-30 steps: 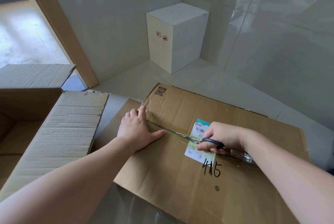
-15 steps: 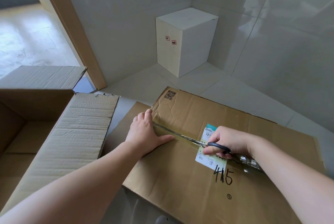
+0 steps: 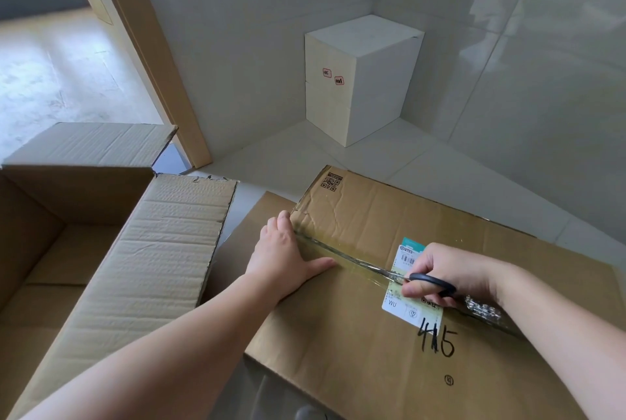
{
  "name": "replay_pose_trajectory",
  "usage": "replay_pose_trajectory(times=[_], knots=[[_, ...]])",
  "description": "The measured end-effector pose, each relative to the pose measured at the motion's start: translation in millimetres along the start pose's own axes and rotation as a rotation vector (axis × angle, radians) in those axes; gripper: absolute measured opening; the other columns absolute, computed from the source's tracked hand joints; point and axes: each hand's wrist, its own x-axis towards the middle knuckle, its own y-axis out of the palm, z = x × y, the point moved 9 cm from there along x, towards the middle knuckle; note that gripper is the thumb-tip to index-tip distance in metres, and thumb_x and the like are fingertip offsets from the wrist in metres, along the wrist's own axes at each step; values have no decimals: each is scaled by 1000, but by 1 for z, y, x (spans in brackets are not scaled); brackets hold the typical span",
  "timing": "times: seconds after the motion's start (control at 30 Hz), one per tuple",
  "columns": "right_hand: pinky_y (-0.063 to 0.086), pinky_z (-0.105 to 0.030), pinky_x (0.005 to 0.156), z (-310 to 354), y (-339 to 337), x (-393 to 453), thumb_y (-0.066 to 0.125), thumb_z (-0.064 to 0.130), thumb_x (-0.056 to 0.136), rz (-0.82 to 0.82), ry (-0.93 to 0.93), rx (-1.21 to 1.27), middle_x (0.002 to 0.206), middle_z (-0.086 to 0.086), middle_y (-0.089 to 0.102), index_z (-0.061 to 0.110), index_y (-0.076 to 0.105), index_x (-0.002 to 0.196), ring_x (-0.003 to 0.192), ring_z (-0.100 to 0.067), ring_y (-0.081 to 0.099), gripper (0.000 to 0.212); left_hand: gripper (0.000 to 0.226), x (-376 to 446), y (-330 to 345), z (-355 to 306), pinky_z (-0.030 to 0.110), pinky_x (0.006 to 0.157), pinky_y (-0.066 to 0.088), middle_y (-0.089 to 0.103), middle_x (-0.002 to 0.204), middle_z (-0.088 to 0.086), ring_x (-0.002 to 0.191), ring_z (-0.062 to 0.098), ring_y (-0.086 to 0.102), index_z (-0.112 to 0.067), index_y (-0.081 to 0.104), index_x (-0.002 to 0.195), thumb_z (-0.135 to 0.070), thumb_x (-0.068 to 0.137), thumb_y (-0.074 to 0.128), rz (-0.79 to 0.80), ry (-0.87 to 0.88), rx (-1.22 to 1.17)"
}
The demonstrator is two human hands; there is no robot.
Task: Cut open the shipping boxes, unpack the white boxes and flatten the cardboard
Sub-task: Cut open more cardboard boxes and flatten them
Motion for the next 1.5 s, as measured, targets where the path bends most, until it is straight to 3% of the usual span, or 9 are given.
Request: replay_pose_trajectory(times=[0.2, 0.33, 0.43, 0.67, 0.83, 0.97, 1.2, 1.33, 1.5], knots=[[33, -23, 47, 11, 0, 14, 80, 47, 69, -33, -42, -135, 47, -4, 46, 10, 55, 56, 42, -15, 40, 47, 125, 0, -2, 15, 30, 105, 34, 34, 144, 2, 131, 19, 39, -13, 19, 146, -73, 52, 75, 9, -63, -128], [35, -22, 48, 18, 4, 21, 78, 52, 69, 17, -15, -111, 49, -1, 50, 17, 58, 54, 43, -15, 43, 43, 93, 1, -2, 18, 27, 83, 45, 43, 110, -4, 97, 14, 50, -17, 47, 114, -82, 50, 66, 31, -94, -19], [36, -21, 48, 29, 7, 30, 82, 53, 65, 35, -7, -73, 51, -3, 53, 19, 61, 53, 43, -15, 43, 41, 84, 0, -1, 18, 24, 77, 40, 47, 103, -5, 92, 13, 46, -19, 46, 106, -82, 52, 66, 12, -98, -2], [34, -24, 49, 45, 9, 49, 81, 50, 66, -14, -78, -112, 48, -4, 49, 13, 58, 56, 44, -17, 42, 45, 82, 2, -1, 19, 25, 80, 43, 46, 104, -6, 96, 13, 49, -20, 46, 106, -79, 53, 68, 11, -93, -32], [34, -23, 48, 46, 12, 51, 81, 49, 67, 7, -86, -70, 48, -4, 49, 13, 57, 57, 43, -17, 42, 44, 84, -1, -2, 28, 24, 69, 36, 46, 94, -5, 79, 13, 44, -18, 47, 97, -87, 52, 60, 30, -166, 58], [36, -22, 46, 51, 15, 56, 81, 57, 62, 23, -45, -15, 54, -7, 55, 14, 62, 62, 43, -15, 43, 47, 80, -4, -1, 29, 25, 65, 35, 54, 92, -2, 77, 14, 45, -18, 46, 91, -88, 53, 57, 36, -180, 94], [33, -23, 47, 62, 17, 66, 82, 45, 68, -8, -96, -65, 44, -2, 47, 16, 55, 51, 40, -15, 40, 43, 77, -4, -2, 28, 25, 64, 35, 52, 90, -3, 76, 14, 46, -18, 47, 90, -86, 54, 59, 36, -168, 65], [36, -22, 45, 69, 22, 76, 81, 59, 61, 20, -54, -66, 51, -4, 55, 19, 59, 56, 40, -15, 45, 45, 73, -5, -2, 29, 25, 63, 34, 49, 85, -5, 78, 14, 48, -20, 45, 85, -84, 55, 61, 30, -162, 40], [35, -19, 42, 83, 27, 89, 83, 64, 53, 34, -50, -41, 55, -7, 57, 19, 65, 62, 41, -14, 45, 49, 74, -6, -7, 30, 22, 49, 27, 47, 77, -8, 67, 10, 44, -21, 42, 80, -87, 51, 61, 22, -179, -4]])
